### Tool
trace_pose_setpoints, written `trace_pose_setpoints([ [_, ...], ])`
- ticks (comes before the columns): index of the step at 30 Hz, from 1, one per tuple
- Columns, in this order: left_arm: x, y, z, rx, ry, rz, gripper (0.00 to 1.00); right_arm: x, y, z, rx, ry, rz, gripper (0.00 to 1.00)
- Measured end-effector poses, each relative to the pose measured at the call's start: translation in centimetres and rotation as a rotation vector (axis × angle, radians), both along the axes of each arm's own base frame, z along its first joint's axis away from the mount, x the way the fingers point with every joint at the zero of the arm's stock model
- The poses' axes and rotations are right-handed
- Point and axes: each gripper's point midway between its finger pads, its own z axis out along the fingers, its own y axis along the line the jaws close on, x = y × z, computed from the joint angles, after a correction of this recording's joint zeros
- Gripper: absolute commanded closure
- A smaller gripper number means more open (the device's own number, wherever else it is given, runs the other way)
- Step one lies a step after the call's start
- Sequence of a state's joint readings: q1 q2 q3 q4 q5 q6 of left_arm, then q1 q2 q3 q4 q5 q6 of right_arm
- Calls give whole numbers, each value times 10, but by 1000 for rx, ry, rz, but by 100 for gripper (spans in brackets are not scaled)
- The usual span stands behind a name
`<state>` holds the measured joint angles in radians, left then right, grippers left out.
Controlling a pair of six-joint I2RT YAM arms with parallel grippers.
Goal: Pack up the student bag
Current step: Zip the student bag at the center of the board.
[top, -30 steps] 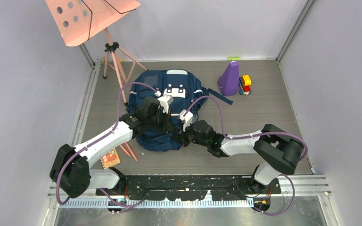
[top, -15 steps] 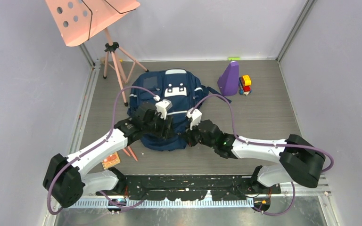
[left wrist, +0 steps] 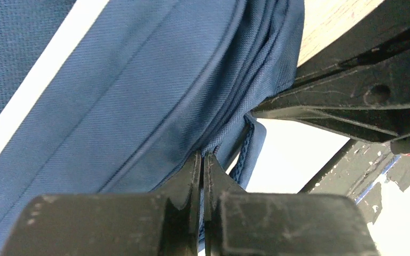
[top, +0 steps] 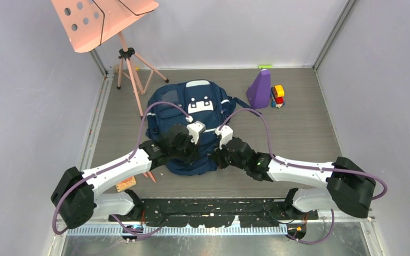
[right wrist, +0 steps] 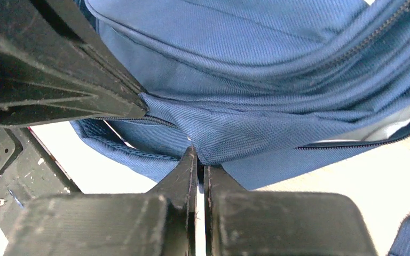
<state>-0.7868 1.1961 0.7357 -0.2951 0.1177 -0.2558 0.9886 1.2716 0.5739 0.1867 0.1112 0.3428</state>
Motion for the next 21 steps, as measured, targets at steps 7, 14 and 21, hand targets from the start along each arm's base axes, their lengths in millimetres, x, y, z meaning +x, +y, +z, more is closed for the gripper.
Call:
trace_pose_setpoints([
  [7, 3, -3, 6, 14, -32, 30, 100, 2, -22, 12, -42, 2, -92, 99],
  [14, 4, 6, 11, 32, -48, 71, 100, 14, -59, 15, -101, -8, -212, 99],
  [21, 1, 14, 17, 34, -43, 107, 100, 31, -72, 13, -102, -3, -272, 99],
])
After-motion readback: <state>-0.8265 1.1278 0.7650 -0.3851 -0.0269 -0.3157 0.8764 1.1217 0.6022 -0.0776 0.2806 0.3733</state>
